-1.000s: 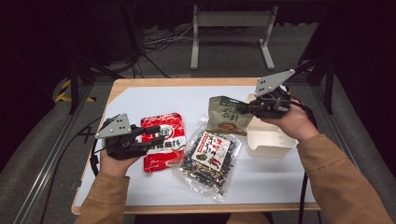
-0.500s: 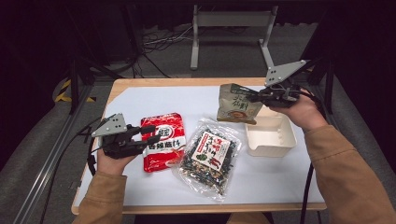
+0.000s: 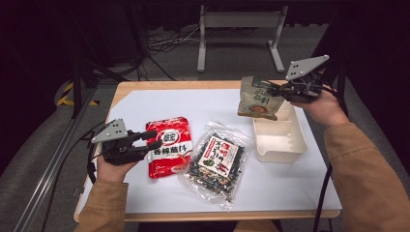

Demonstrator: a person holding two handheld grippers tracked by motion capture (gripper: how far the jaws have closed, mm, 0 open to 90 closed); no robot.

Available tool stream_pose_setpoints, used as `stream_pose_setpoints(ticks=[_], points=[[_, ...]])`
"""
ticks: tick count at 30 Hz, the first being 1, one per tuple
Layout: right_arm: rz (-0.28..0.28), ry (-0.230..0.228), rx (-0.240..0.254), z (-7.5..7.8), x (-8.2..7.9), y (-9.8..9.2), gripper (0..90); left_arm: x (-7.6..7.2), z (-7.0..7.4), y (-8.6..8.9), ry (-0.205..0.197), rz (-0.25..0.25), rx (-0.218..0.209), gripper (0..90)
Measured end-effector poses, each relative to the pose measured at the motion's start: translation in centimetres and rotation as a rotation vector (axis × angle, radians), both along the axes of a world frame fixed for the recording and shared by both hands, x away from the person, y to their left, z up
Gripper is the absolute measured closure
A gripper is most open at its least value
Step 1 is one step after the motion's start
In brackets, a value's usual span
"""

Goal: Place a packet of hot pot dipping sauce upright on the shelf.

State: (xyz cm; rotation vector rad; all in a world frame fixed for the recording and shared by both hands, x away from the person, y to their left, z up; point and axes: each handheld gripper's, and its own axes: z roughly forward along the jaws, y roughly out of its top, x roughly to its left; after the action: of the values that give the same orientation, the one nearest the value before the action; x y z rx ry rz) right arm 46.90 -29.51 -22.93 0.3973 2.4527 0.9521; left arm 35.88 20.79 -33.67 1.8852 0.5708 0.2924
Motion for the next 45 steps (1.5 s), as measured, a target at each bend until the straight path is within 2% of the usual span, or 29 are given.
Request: stream_pose_setpoints(ticks=[10,17,24,31,40,45], points=[[-0.047,-0.027,-0.014,0.2,1.3,-2.1,89.2,-0.4,-0.3,0.8,0.010,0.032,-0.006,57.8],[-0.081,-0.044,-0.035,-0.1,2.2,-3.0,89.2,-0.3,-0.4,0.9,0.011,0.035,-0.001,57.8],[-0.111,-0.044,-0.058,-0.8,3.3,-3.8,89.2,-0.4,-0.5,1.0,0.022,0.039,-0.008,57.9],[-0.152,-0.041,-0.078,-1.7,4.1,-4.7,89.2,-0.4,-0.5,1.0,0.016,0.036,-0.002,57.9],[-0.174,-0.034,-0.113,-2.8,5.1,-4.9,89.2,-0.8,-0.7,1.3,0.028,0.051,-0.001,57.8],[-0.185,-0.032,-0.125,-3.4,5.8,-5.0,89.2,-1.1,-0.7,1.6,0.023,0.063,0.002,57.8]])
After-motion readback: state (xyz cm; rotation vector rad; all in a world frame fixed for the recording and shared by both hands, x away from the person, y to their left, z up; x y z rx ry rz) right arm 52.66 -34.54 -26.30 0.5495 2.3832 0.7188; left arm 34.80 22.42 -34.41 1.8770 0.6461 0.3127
